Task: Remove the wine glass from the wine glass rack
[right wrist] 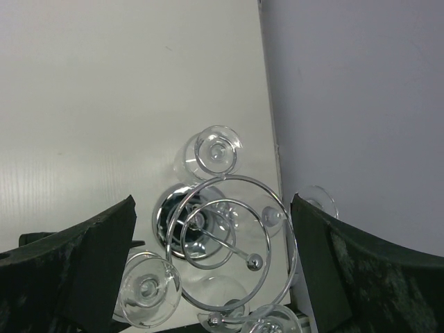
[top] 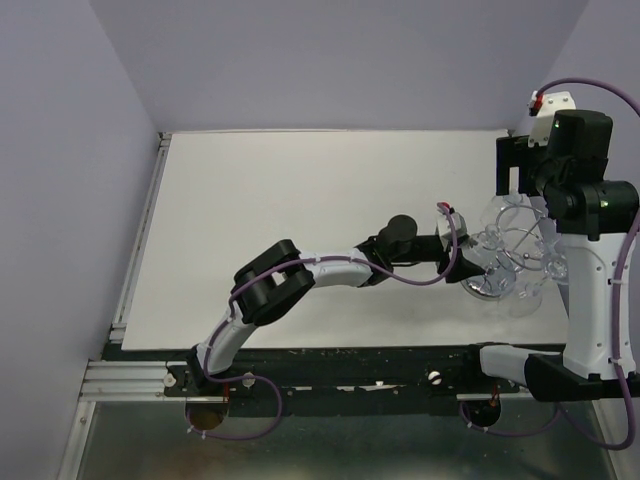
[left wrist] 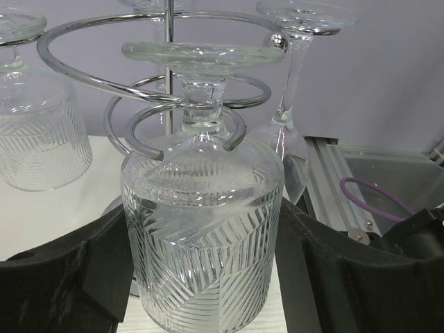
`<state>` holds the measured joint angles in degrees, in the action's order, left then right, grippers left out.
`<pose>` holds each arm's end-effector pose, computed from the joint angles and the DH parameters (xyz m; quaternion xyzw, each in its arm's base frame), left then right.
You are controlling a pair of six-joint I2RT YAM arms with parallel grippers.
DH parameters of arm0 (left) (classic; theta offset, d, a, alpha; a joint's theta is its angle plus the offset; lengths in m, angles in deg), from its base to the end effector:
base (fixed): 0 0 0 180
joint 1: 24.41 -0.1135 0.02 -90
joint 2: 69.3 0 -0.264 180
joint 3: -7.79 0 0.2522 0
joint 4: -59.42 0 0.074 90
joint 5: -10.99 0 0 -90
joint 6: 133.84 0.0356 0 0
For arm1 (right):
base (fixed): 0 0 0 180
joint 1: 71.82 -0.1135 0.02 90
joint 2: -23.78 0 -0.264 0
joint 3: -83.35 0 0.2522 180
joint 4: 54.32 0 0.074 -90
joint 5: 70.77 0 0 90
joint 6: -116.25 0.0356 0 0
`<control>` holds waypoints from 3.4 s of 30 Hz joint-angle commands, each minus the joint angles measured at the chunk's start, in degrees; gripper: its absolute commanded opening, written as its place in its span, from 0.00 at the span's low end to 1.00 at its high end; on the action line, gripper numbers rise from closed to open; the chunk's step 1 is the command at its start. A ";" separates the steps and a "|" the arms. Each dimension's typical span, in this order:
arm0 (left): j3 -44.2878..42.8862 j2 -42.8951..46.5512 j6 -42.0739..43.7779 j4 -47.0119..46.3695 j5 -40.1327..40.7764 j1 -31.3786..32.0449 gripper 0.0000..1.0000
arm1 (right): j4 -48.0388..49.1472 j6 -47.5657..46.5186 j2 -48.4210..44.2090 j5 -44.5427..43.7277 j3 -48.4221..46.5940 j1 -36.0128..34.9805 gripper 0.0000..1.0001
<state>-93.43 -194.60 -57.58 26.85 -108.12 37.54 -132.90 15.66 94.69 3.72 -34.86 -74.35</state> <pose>0.2230 -0.4554 0.2416 0.4318 0.4990 -0.5794 0.4783 0.1975 -0.0008 0.4921 -0.0329 0.8655 -0.1515 0.4763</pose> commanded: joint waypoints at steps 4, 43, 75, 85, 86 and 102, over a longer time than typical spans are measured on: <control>2.11 4.35 -3.58 -10.98 2.91 0.01 0.00 | 0.22 -1.01 0.80 -0.31 0.91 0.24 1.00; 27.61 48.38 9.42 47.45 -4.30 -29.61 0.00 | 46.94 -19.99 -3.05 21.14 19.34 -13.54 0.88; 27.87 26.86 -78.62 25.74 -22.58 -56.59 0.00 | 47.94 0.03 12.66 0.83 26.75 -47.30 0.76; 29.27 33.09 -85.22 38.58 -19.50 -55.45 0.00 | 49.26 9.35 22.07 -5.42 18.58 -49.95 0.67; 29.54 33.71 -85.58 39.11 -19.41 -55.36 0.00 | 48.83 9.79 22.77 -4.63 17.88 -50.03 0.66; 32.36 38.02 -88.13 42.37 -18.97 -55.36 0.00 | 49.79 13.49 28.40 -4.00 15.76 -51.00 0.62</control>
<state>-60.30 -160.04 -140.85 67.11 -128.68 -17.95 -84.48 27.70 121.84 0.66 -17.68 -124.40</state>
